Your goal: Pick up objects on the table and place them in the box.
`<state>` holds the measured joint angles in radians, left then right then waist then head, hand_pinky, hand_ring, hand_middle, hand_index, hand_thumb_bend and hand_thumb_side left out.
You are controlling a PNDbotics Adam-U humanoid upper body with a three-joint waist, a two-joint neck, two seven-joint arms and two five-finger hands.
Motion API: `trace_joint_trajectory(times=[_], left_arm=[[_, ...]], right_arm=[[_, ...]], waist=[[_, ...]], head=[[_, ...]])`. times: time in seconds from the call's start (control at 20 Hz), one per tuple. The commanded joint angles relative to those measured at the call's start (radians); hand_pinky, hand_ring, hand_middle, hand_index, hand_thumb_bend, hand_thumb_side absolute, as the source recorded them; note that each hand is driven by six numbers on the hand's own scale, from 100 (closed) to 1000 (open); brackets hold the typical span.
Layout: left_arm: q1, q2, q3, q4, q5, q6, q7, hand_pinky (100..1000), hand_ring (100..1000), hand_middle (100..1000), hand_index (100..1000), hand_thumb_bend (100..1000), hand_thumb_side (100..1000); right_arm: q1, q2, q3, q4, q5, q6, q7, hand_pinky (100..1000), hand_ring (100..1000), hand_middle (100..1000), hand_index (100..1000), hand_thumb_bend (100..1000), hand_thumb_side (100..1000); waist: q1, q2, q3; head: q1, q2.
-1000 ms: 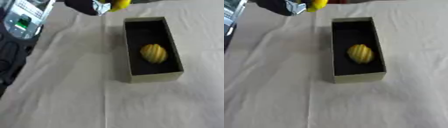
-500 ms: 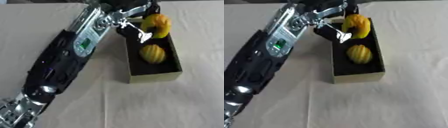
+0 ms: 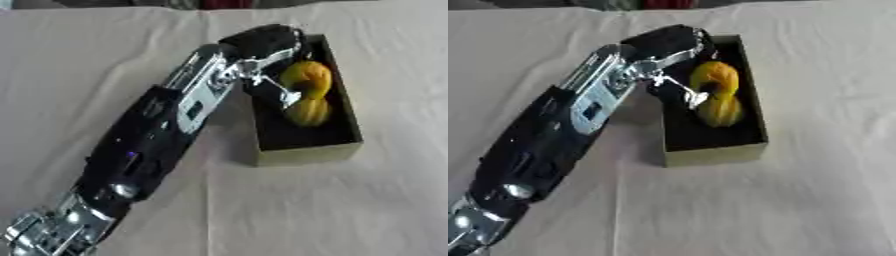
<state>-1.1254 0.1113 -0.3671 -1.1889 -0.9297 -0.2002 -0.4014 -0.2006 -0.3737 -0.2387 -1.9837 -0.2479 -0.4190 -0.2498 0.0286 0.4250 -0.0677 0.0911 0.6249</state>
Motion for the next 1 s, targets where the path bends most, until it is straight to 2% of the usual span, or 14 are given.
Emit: trace_joint_trajectory(times=[0.05,0.1,0.15,0.2,0.3,0.35,0.4,0.5,0.7,1.0], left_arm=[[-0.009,-0.008,-0.007,0.005,-0.033,-0.023,-0.004,730,734,631,786,100,143],[-0.008,-0.009,-0.008,0.005,-0.039,-0.029,-0.009,819,821,739,860,100,133],[-0.008,-0.009,-0.008,0.001,-0.043,-0.035,-0.011,845,848,766,879,100,127],[-0.009,-0.008,-0.007,-0.005,-0.047,-0.038,-0.010,886,888,806,912,100,338],[-0.010,-0.004,-0.004,-0.021,-0.057,-0.036,0.005,934,926,831,935,125,527],[-0.009,-0.003,-0.003,-0.026,-0.064,-0.032,0.016,966,957,847,951,199,628],[-0.008,-0.002,-0.002,-0.030,-0.072,-0.028,0.027,982,987,862,959,277,679],[-0.005,0.001,0.003,-0.037,-0.085,-0.020,0.051,987,1000,869,963,320,746],[-0.003,0.007,0.016,-0.057,-0.077,0.007,0.094,976,1000,868,962,307,738],[0.000,0.040,0.031,-0.161,-0.006,0.044,0.130,952,987,851,945,216,618]], right_arm=[[-0.004,-0.013,-0.004,-0.016,-0.004,0.005,0.000,896,728,413,686,100,623],[-0.003,-0.012,-0.004,-0.016,-0.003,0.006,0.000,896,728,412,685,100,623],[-0.003,-0.011,-0.004,-0.016,-0.003,0.008,0.000,896,728,412,685,100,623],[-0.003,-0.011,-0.003,-0.016,-0.003,0.010,0.000,896,728,411,685,100,623],[-0.003,-0.009,-0.002,-0.016,-0.003,0.013,0.002,896,728,411,684,100,624],[-0.002,-0.009,-0.001,-0.016,-0.003,0.014,0.002,896,728,410,684,100,624],[-0.002,-0.008,-0.001,-0.016,-0.003,0.015,0.003,896,727,410,684,100,624],[0.000,-0.007,-0.002,-0.016,-0.003,0.017,0.003,896,727,409,683,100,624],[0.006,-0.005,0.000,-0.016,-0.001,0.020,0.005,895,727,406,682,100,623],[0.015,-0.007,0.001,-0.016,0.000,0.022,0.006,894,727,406,681,100,622]], waist=[[-0.003,-0.024,-0.003],[-0.002,-0.025,-0.004],[-0.001,-0.025,-0.004],[-0.001,-0.026,-0.003],[0.000,-0.027,-0.003],[0.000,-0.028,-0.003],[0.000,-0.029,-0.002],[0.000,-0.030,-0.001],[-0.003,-0.033,0.003],[-0.006,-0.044,0.014]], head=[[0.001,0.005],[0.000,0.005],[0.000,0.005],[-0.001,0.006],[-0.001,0.006],[-0.001,0.006],[-0.001,0.007],[-0.001,0.007],[-0.002,0.010],[-0.011,0.012]])
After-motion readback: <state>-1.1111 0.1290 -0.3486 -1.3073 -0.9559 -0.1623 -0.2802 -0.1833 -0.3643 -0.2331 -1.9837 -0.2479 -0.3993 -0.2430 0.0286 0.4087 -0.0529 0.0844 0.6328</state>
